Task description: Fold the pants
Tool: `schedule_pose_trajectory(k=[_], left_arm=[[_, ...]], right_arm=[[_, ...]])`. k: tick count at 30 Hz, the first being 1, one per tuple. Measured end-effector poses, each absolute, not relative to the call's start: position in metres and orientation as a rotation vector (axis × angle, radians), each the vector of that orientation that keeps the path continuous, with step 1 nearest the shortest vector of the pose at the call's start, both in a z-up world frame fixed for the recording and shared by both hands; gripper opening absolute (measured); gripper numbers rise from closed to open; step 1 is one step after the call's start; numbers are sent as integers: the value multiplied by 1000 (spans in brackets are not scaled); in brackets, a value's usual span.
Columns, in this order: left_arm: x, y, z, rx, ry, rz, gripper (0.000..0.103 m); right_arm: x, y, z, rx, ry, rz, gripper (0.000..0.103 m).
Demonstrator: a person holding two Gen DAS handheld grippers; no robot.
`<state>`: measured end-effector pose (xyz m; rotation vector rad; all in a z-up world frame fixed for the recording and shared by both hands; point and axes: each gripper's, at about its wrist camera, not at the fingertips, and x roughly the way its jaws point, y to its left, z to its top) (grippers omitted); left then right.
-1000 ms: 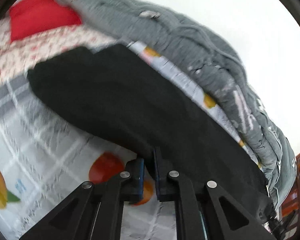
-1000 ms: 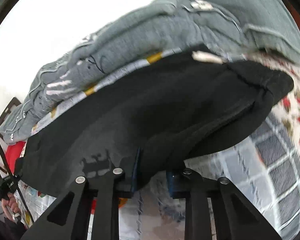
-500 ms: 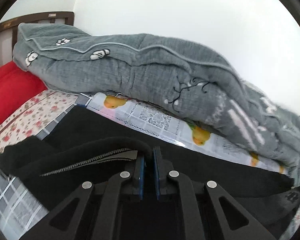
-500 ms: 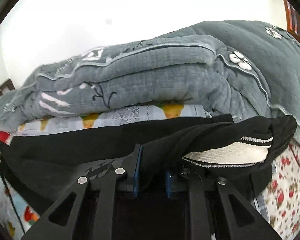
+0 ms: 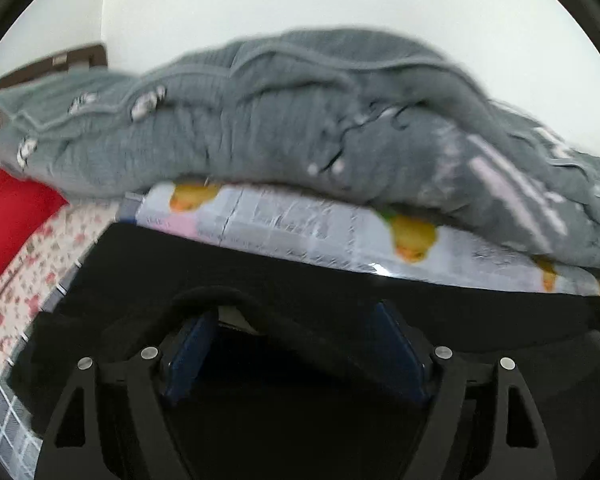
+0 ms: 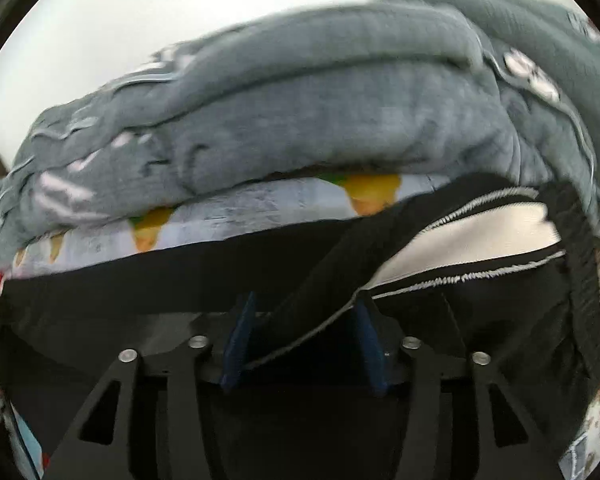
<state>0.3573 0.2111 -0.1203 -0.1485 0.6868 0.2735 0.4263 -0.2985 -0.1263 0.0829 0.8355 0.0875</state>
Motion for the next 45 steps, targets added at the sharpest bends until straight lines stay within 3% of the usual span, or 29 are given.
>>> schedule_pose_trajectory(k=[3,10,18,25,34,37,38,39,40,41,45], left_arm=[[337,203,-114,-138,703,258,80],[262,197,-110,-188,734,242,81],[183,204,-155,-497,874,105,81],[186,235,-173,-642,847,150,80],[247,270,-181,-715,809,248,69],[263,268,-179,-675,811,293,62],[265,267,-178,-657,817,312,48],[265,267,-178,-628,828,340,27],[264,268,-177,-614,837,355,20],[262,271,-174,-622,820,346,16],[235,267,-158,-596,765,298,13]], right_arm=[[397,-287,-110,34,784,131,65],[313,-289,-96,-10,778,118,68],[246,-336,-132,76,858,57,73],[248,-354,-157,150,931,39,73],[322,-356,-167,260,988,-7,73],[338,-352,-168,222,985,-70,66],[341,-350,-168,207,981,-83,58],[343,-348,-167,194,974,-93,50],[342,-348,-166,193,959,-86,27],[340,-350,-163,207,939,-66,15],[316,-350,-140,212,838,-98,10]])
